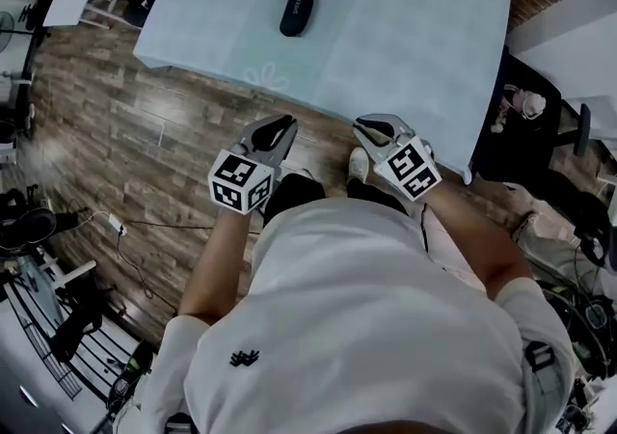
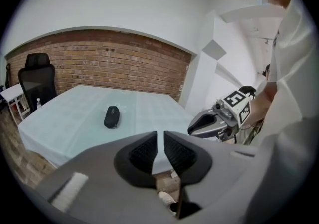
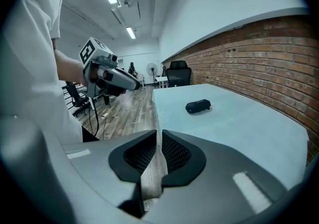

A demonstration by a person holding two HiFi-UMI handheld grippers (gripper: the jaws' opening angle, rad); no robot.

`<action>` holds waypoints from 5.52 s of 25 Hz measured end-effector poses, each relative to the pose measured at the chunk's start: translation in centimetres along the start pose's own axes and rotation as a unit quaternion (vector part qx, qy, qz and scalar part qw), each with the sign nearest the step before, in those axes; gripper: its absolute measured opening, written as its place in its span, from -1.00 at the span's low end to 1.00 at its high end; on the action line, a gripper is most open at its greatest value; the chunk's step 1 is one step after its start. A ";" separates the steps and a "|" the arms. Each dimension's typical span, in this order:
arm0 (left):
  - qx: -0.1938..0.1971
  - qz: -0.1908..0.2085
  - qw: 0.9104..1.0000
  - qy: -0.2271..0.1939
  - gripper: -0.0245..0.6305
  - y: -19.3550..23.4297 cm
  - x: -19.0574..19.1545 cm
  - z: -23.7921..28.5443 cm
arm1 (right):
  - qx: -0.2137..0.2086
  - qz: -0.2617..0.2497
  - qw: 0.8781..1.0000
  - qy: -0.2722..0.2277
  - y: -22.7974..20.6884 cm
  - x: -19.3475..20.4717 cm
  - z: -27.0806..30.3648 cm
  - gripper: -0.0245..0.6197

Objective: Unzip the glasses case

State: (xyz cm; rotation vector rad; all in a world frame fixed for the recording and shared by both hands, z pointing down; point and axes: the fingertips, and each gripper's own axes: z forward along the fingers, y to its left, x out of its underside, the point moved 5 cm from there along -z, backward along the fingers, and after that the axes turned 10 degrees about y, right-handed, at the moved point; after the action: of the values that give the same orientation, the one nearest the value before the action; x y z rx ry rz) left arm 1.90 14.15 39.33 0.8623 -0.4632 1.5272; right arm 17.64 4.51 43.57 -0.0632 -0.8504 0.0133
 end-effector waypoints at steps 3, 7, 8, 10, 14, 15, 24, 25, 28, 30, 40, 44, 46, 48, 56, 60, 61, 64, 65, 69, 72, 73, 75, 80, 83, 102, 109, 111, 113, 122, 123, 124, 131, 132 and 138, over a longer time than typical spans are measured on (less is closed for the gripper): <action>-0.008 0.002 1.000 0.005 -0.75 2.9 -1.4 1.1 | 0.001 0.006 1.000 0.000 -1.5 -1.2 1.8 -0.85; -0.021 0.019 1.000 0.006 -0.76 7.3 -3.6 2.8 | 0.006 0.022 1.000 0.012 -3.0 -2.2 4.3 -0.85; -0.021 0.028 0.999 0.007 -0.76 8.7 -4.2 3.2 | 0.008 0.022 1.000 0.018 -3.2 -2.5 5.1 -0.85; -0.013 0.041 0.999 0.008 -0.76 11.8 -5.4 4.1 | 0.013 0.021 0.999 0.031 -3.7 -3.6 7.2 -0.85; 0.026 0.075 0.997 0.026 -0.76 17.6 -7.5 7.2 | 0.045 0.043 0.997 0.048 -5.5 -5.8 11.3 -0.85; 0.039 0.089 0.995 0.032 -0.76 18.8 -8.0 8.2 | 0.058 0.055 0.996 0.049 -5.9 -6.3 12.2 -0.85; 0.148 0.200 0.964 0.091 -0.76 26.2 -10.4 15.6 | 0.169 0.145 0.972 0.080 -9.4 -9.3 20.5 -0.81; 0.152 0.209 0.961 0.096 -0.76 26.6 -10.5 16.3 | 0.174 0.151 0.969 0.083 -9.8 -9.3 21.2 -0.80; 0.162 0.222 0.956 0.104 -0.76 26.8 -10.7 18.4 | 0.180 0.159 0.966 0.099 -10.7 -8.6 23.1 -0.78; 0.171 0.230 0.952 0.108 -0.76 26.5 -11.0 19.7 | 0.180 0.158 0.965 0.111 -11.3 -8.6 24.0 -0.78; 0.193 0.268 0.936 0.127 -0.76 24.0 -9.9 22.5 | 0.179 0.147 0.962 0.147 -13.1 -8.1 26.5 -0.74; 0.195 0.275 0.932 0.131 -0.76 23.6 -9.6 22.6 | 0.172 0.143 0.962 0.155 -13.5 -8.0 27.1 -0.71; 0.194 0.277 0.931 0.134 -0.76 23.7 -9.5 22.8 | 0.167 0.136 0.964 0.156 -13.5 -8.2 27.5 -0.71; 0.197 0.272 0.932 0.136 -0.76 23.8 -9.4 22.7 | 0.161 0.136 0.964 0.159 -13.4 -8.4 27.9 -0.71; 0.193 0.267 0.936 0.125 -0.76 24.5 -8.7 23.1 | 0.178 0.132 0.961 0.163 -13.5 -8.2 28.2 -0.78; 0.194 0.263 0.937 0.122 -0.76 24.5 -8.8 23.1 | 0.173 0.136 0.962 0.159 -13.7 -8.0 27.8 -0.83; 0.194 0.262 0.938 0.122 -0.76 24.6 -8.7 23.0 | 0.171 0.135 0.963 0.159 -13.7 -8.1 27.8 -0.83; 0.194 0.257 0.939 0.123 -0.76 24.6 -8.7 23.0 | 0.169 0.133 0.964 0.158 -13.5 -8.1 27.6 -0.83; 0.194 0.256 0.939 0.122 -0.76 24.5 -8.7 23.0 | 0.170 0.132 0.964 0.159 -13.4 -8.0 27.6 -0.83; 0.194 0.252 0.940 0.121 -0.76 24.5 -8.8 23.0 | 0.170 0.131 0.964 0.158 -13.4 -8.0 27.4 -0.84; 0.194 0.251 0.940 0.123 -0.76 24.5 -8.8 23.1 | 0.168 0.131 0.965 0.155 -13.4 -7.9 27.3 -0.84; 0.194 0.250 0.940 0.123 -0.76 24.5 -8.8 23.1 | 0.167 0.131 0.965 0.154 -13.4 -7.9 27.3 -0.84; 0.195 0.250 0.940 0.123 -0.76 24.5 -8.8 23.0 | 0.165 0.133 0.965 0.152 -13.5 -7.9 27.4 -0.84; 0.194 0.251 0.940 0.124 -0.76 24.3 -8.8 23.1 | 0.166 0.132 0.965 0.151 -13.5 -7.8 27.1 -0.84; 0.194 0.251 0.940 0.123 -0.76 24.4 -8.9 23.1 | 0.165 0.133 0.966 0.149 -13.5 -7.9 27.2 -0.84; 0.205 0.246 0.938 0.131 -0.76 24.5 -8.9 23.3 | 0.172 0.141 0.961 0.166 -14.0 -7.4 26.7 -0.86; 0.212 0.246 0.936 0.134 -0.76 24.7 -8.8 23.3 | 0.178 0.148 0.958 0.170 -14.8 -7.3 26.5 -0.86; 0.212 0.245 0.937 0.135 -0.76 24.7 -8.8 23.3 | 0.177 0.146 0.958 0.171 -14.9 -7.3 26.4 -0.86; 0.212 0.244 0.937 0.135 -0.76 24.7 -8.8 23.3 | 0.177 0.146 0.958 0.170 -15.2 -7.3 26.3 -0.86; 0.216 0.240 0.937 0.135 -0.76 24.3 -8.8 23.4 | 0.178 0.142 0.959 0.170 -16.8 -7.1 25.7 -0.86; 0.216 0.239 0.937 0.136 -0.76 24.4 -8.8 23.4 | 0.177 0.141 0.959 0.170 -16.9 -7.1 25.7 -0.86; 0.216 0.238 0.937 0.136 -0.76 24.4 -8.8 23.4 | 0.177 0.141 0.959 0.170 -17.1 -7.2 25.8 -0.86; 0.217 0.236 0.937 0.136 -0.76 24.5 -8.5 23.3 | 0.177 0.139 0.959 0.171 -18.1 -7.3 26.0 -0.86; 0.217 0.235 0.938 0.136 -0.76 24.5 -8.5 23.3 | 0.178 0.138 0.959 0.171 -18.3 -7.3 26.0 -0.86; 0.218 0.232 0.938 0.137 -0.76 24.5 -8.5 23.4 | 0.174 0.136 0.960 0.173 -19.3 -7.6 26.3 -0.87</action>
State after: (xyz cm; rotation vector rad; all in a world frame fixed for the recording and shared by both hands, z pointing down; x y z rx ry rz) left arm -16.35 -12.48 52.66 0.8929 -0.1189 2.2058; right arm -7.35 -13.70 56.35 0.1466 -0.4747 0.3993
